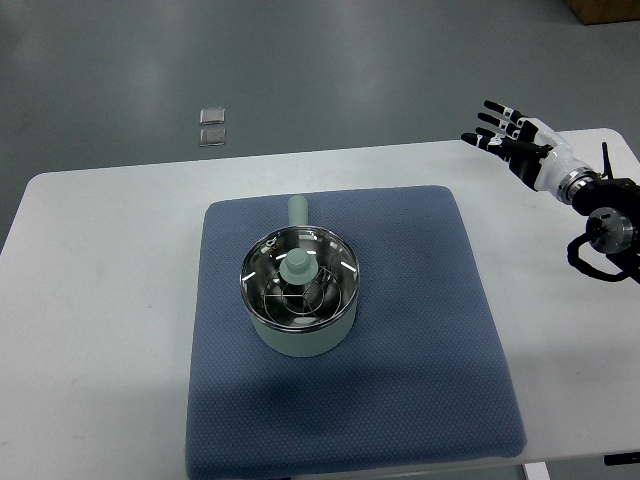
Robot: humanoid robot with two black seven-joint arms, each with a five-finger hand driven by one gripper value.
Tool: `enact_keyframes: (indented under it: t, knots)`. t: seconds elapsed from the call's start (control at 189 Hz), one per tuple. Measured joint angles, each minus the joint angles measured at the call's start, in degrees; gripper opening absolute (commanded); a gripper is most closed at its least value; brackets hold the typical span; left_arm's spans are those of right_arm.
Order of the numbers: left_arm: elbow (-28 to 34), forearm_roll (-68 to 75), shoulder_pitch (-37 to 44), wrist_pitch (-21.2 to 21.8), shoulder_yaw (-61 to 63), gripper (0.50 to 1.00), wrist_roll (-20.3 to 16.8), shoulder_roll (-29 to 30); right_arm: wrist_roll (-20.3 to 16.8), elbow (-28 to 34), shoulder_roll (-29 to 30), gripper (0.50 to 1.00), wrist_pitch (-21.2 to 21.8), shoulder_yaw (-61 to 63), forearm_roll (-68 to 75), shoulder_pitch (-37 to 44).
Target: Open lid and place right of pot
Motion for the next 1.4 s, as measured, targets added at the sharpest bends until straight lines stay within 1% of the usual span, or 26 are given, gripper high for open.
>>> enact_keyframes:
  t: [0.54,0.832,1.049,1.398]
  knots:
    - [0.4,-0.1,0.0,0.1,0.0,1.000,0.0,0.0,0.0,0.0,0.1,0.932,0.5,-0.3,0.0,-0.4]
    - [0.3,-0.1,0.0,0.1,-0.1,1.000,0.0,0.0,0.1,0.0,-0.6,0.932,1.7,0.5,-0.1,-0.1]
    - [0.4,-0.1,0.0,0.1,-0.1,1.000,0.0,0.0,0.2,0.0,-2.4,0.932,2.8,0.6,0.0,-0.1]
    - [0.3,-0.1,0.0,0.1,-0.1,1.000,0.0,0.0,0.2,-0.1,-3.1,0.932,2.9,0.6,0.0,0.1]
